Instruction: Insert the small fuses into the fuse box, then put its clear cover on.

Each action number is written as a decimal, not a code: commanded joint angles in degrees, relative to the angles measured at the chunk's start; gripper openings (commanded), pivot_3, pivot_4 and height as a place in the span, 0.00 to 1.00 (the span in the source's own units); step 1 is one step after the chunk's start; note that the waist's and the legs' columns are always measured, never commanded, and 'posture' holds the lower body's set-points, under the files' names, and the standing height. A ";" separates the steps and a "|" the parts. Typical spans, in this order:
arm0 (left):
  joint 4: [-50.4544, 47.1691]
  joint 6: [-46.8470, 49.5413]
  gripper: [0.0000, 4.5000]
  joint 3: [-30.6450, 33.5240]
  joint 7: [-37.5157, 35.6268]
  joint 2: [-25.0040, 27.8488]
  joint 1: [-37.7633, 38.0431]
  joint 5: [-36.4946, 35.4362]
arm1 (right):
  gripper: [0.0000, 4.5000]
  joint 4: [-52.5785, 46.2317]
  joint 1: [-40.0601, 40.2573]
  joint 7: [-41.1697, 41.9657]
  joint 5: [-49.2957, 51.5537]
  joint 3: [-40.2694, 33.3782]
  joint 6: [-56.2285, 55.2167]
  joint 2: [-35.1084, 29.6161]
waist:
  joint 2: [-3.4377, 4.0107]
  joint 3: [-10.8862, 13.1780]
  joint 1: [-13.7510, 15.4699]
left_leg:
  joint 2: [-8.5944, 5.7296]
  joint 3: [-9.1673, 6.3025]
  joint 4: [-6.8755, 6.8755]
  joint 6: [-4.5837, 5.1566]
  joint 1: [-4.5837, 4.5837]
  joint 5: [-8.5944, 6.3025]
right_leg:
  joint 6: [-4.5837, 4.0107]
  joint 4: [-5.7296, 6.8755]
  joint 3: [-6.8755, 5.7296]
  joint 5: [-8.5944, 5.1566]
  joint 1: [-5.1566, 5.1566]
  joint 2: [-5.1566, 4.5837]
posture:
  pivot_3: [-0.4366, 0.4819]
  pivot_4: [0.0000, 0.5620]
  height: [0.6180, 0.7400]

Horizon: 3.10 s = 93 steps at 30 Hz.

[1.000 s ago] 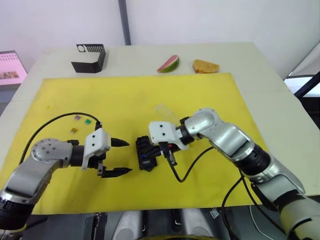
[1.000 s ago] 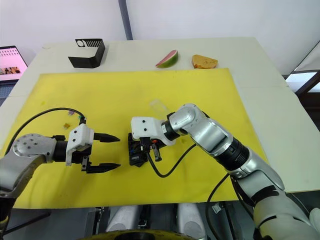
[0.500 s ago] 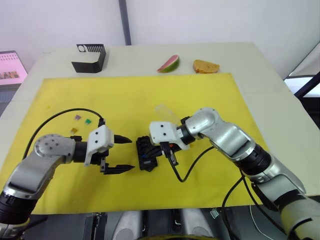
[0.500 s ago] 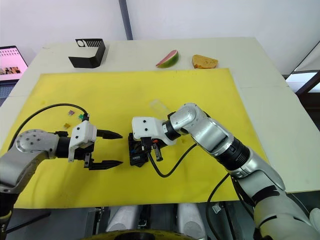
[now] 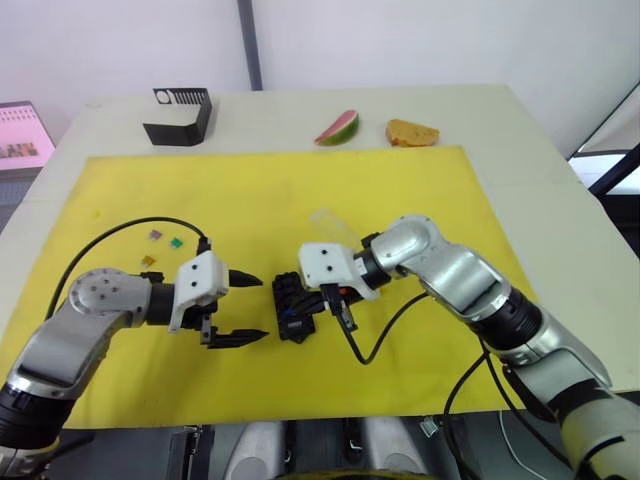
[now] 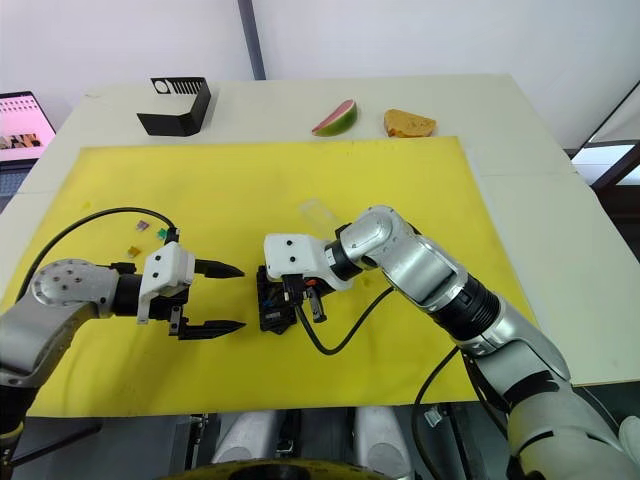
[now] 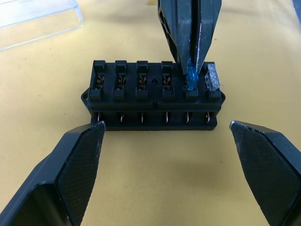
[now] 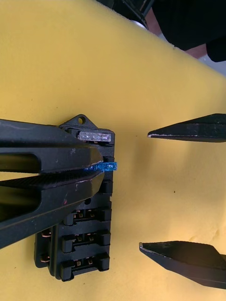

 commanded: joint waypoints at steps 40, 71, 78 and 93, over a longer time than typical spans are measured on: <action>-1.15 -2.09 0.99 -2.62 1.26 -1.78 -1.17 1.88 | 0.00 -0.37 0.22 0.62 -3.02 1.84 -1.43 -0.41 | -0.01 -0.01 -0.03 | -0.01 0.00 0.02 -0.08 0.00 0.05 | 0.00 0.03 0.00 0.00 0.00 0.01 | 0.48 0.27 1.00; 0.04 -2.82 1.00 -2.53 -0.84 -1.33 -2.36 1.94 | 0.43 -1.62 7.69 -2.74 6.52 -11.04 -4.63 3.75 | -0.05 -0.04 0.12 | -0.01 0.00 0.05 -0.08 0.04 0.05 | 0.01 0.06 0.00 0.00 0.04 0.02 | 0.48 0.27 1.00; -1.39 -1.83 1.00 -3.00 -0.04 -1.90 -2.61 1.64 | 0.01 -1.59 12.95 -3.06 7.31 -12.88 -9.44 3.60 | -0.05 -0.04 0.03 | -0.01 0.00 0.05 -0.07 0.06 0.04 | 0.01 0.08 0.00 0.00 0.04 0.02 | 0.48 0.27 1.00; -0.46 -3.35 1.00 -3.54 -1.69 -1.24 -2.85 2.58 | 0.01 -0.80 14.25 -4.08 1.62 -7.96 -10.06 1.71 | -0.05 -0.04 0.07 | -0.01 0.00 0.05 -0.07 0.07 0.04 | 0.01 0.08 0.00 0.00 0.05 0.02 | 0.48 0.27 1.00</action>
